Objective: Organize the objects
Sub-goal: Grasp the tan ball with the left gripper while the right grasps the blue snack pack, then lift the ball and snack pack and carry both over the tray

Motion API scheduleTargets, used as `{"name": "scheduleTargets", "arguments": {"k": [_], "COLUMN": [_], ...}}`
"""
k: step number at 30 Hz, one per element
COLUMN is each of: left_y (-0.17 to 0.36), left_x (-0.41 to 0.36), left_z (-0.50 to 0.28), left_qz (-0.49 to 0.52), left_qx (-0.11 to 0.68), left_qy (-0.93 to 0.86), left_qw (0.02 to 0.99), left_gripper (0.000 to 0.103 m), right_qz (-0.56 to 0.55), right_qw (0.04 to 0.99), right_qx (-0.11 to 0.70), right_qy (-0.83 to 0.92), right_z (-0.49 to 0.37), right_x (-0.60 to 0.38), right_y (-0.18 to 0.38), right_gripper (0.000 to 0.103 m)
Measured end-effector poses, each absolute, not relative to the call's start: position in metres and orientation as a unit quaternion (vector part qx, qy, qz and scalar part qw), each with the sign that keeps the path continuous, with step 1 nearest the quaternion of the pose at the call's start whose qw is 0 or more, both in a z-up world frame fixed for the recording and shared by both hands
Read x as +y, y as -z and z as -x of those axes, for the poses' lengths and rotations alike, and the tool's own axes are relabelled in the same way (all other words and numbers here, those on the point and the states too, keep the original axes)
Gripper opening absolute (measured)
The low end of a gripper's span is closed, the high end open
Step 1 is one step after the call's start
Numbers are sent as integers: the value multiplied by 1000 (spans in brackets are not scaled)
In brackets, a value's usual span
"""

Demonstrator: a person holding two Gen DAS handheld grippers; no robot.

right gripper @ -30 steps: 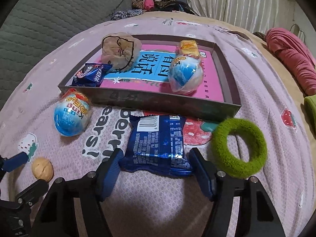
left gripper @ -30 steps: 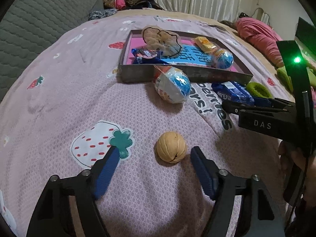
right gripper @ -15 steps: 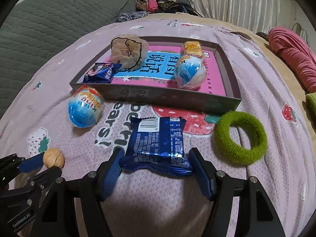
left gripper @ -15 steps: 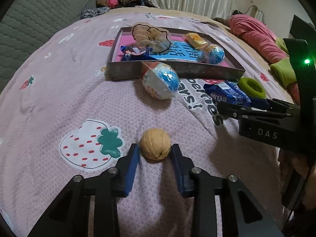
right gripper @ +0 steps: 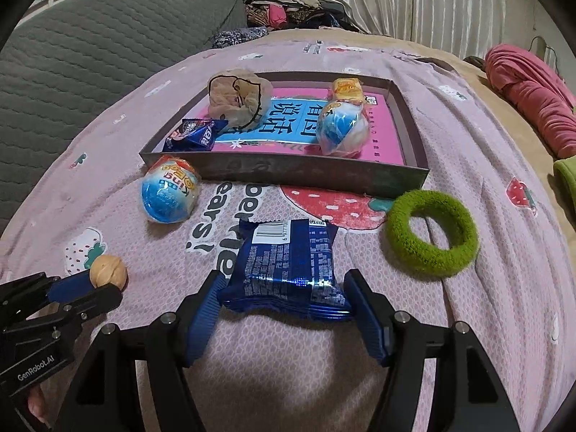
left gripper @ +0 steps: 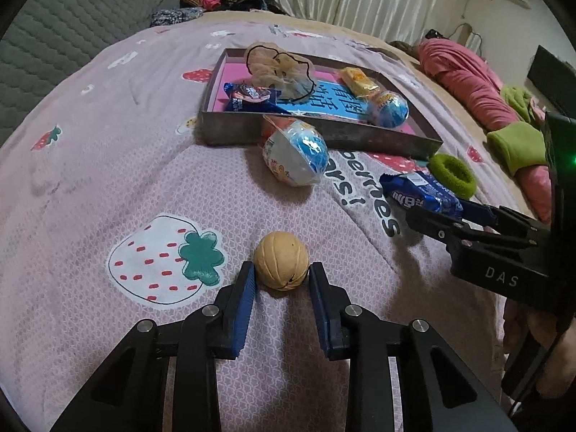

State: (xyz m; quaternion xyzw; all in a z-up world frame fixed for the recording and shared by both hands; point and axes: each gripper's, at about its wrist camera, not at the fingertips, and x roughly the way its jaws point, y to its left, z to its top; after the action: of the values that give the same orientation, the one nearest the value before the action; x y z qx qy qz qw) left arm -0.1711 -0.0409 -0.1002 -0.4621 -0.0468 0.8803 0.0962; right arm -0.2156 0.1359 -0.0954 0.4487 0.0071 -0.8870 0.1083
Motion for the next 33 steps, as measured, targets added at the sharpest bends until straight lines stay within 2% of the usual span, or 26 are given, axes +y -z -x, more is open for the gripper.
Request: {"name": "scheduleTargets", "arguments": {"k": [24, 33], "left_y": [81, 79], "left_x": [-36, -38], "left_z": [160, 159], "left_qz": [442, 441], "left_qx": [-32, -37], "left_qy": [-891, -892], "left_qw": [97, 97], "left_gripper": [31, 31], "right_qz": [-429, -444], "right_qw": [105, 101], "right_qx": [3, 18], "right_qy": [897, 890], "right_z": [198, 200], "right_x": [139, 134], "right_y": [72, 82], "right_gripper": [67, 67]}}
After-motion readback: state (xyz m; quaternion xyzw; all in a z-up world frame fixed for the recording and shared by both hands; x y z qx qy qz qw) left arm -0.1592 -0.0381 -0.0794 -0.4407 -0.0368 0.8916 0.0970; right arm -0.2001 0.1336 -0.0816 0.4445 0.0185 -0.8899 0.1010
